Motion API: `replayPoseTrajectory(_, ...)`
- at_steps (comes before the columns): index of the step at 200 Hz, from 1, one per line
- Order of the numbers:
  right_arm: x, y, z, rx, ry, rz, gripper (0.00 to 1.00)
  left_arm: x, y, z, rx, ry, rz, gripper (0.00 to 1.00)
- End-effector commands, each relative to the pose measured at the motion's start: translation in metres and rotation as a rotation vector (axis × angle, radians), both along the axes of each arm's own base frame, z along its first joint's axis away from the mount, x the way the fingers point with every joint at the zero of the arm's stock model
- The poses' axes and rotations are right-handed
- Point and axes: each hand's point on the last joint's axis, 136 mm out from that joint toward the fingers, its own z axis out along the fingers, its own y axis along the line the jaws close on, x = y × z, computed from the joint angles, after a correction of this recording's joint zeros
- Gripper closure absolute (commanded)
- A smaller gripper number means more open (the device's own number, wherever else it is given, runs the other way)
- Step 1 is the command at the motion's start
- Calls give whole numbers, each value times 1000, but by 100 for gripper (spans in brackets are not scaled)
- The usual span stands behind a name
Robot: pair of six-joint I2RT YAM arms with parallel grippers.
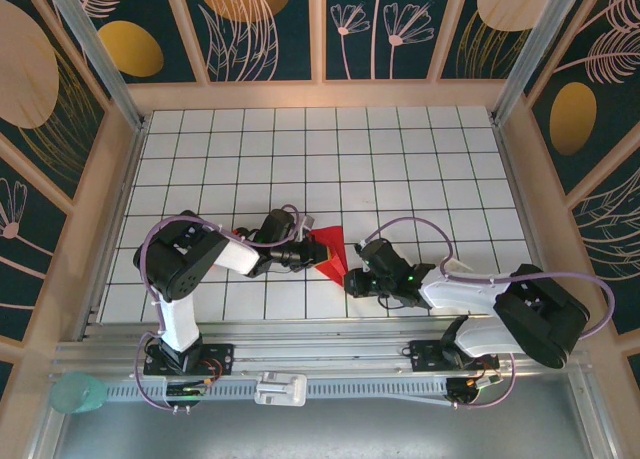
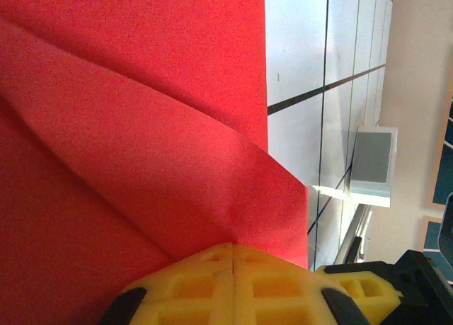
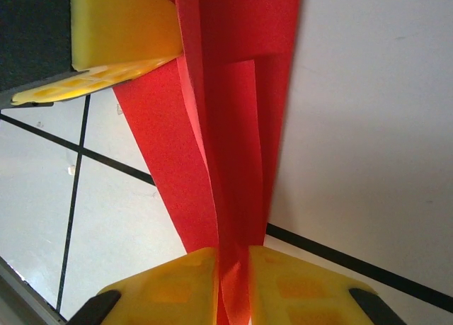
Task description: Fold a paper plane with a square sheet of paper (pick it up from the middle)
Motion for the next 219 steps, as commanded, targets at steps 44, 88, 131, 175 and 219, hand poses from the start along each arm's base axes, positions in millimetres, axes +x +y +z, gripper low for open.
replayPoseTrajectory(44,10,2,12,-5,-41,-6,84,-8,9,-20,58,48,6,100)
replayPoseTrajectory(88,8,4,9,1,-27,3,92,-9,10,-22,61,54,7,100)
replayPoseTrajectory(131,2,9,5,-5,-3,22,96,-10,10,-25,65,59,9,100)
replayPoseTrajectory(175,-4,16,-1,-41,9,43,98,-10,11,-26,66,61,8,100)
replayPoseTrajectory(219,-6,18,-5,-76,15,50,98,-11,12,-26,67,61,10,100)
